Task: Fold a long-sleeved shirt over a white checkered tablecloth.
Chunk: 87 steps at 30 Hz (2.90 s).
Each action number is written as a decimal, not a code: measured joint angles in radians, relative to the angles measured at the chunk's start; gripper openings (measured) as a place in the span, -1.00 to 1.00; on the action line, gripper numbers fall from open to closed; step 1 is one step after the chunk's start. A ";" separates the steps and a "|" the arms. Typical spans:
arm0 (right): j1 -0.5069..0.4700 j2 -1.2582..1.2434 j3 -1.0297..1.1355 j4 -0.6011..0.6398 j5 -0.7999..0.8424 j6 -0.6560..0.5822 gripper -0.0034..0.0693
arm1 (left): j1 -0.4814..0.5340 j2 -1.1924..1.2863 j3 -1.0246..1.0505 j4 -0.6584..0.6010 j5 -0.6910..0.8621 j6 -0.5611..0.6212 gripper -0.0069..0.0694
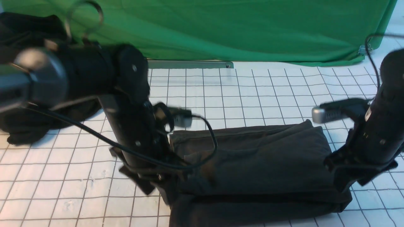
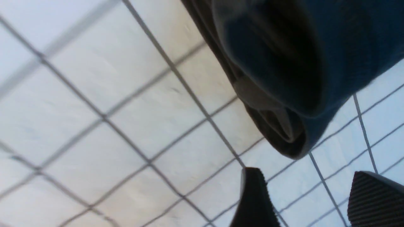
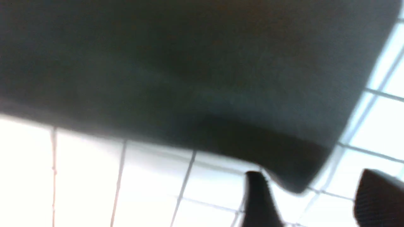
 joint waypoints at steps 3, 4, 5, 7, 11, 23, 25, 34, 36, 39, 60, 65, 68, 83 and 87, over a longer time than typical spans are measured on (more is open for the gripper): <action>0.000 -0.102 -0.051 -0.001 0.021 -0.017 -0.52 | 0.002 -0.086 -0.039 0.082 0.000 -0.019 0.24; 0.000 -0.109 -0.053 -0.001 0.022 -0.018 -0.55 | 0.002 -0.094 -0.040 0.086 0.002 -0.020 0.24; 0.000 -0.167 -0.060 -0.001 0.023 -0.020 -0.71 | 0.005 -0.118 -0.046 0.093 0.003 -0.020 0.24; 0.000 -0.271 -0.063 -0.001 0.029 -0.021 -0.85 | 0.008 -0.156 -0.050 0.095 0.001 -0.021 0.19; 0.000 -0.427 -0.063 -0.002 0.034 -0.027 -0.89 | 0.010 -0.179 -0.050 0.095 0.000 -0.024 0.04; 0.000 -1.183 0.222 -0.003 -0.281 -0.069 -0.88 | 0.010 -0.181 -0.050 0.094 -0.061 -0.037 -0.81; 0.000 -1.237 0.280 -0.003 -0.359 -0.074 -0.88 | 0.010 -0.181 -0.050 0.094 -0.070 -0.039 -0.82; 0.000 -1.408 0.737 -0.003 -0.982 -0.077 -0.87 | 0.010 -0.181 -0.050 0.093 -0.097 -0.041 -0.82; 0.000 -1.401 0.783 -0.003 -1.045 -0.077 -0.86 | 0.010 -0.181 -0.050 0.093 -0.098 -0.041 -0.82; 0.000 -1.398 0.789 -0.003 -1.068 -0.077 -0.86 | 0.010 -0.181 -0.050 0.101 -0.098 -0.031 -0.82; 0.000 -1.398 0.795 -0.003 -1.064 -0.077 -0.72 | 0.011 -0.181 -0.050 0.069 -0.107 -0.018 -0.81; -0.019 -1.424 0.878 -0.009 -1.042 -0.077 -0.68 | 0.011 -0.181 -0.050 0.033 -0.108 -0.018 -0.81; -0.072 -1.448 0.961 -0.053 -1.035 -0.077 -0.66 | 0.011 -0.181 -0.050 0.032 -0.123 -0.024 -0.81; -0.148 -1.590 1.166 -0.139 -0.949 -0.077 -0.57 | 0.011 -0.262 -0.050 0.073 -0.123 -0.092 -0.81; -0.148 -1.619 1.166 -0.140 -0.947 -0.077 -0.56 | 0.011 -0.349 -0.050 0.131 -0.119 -0.132 -0.81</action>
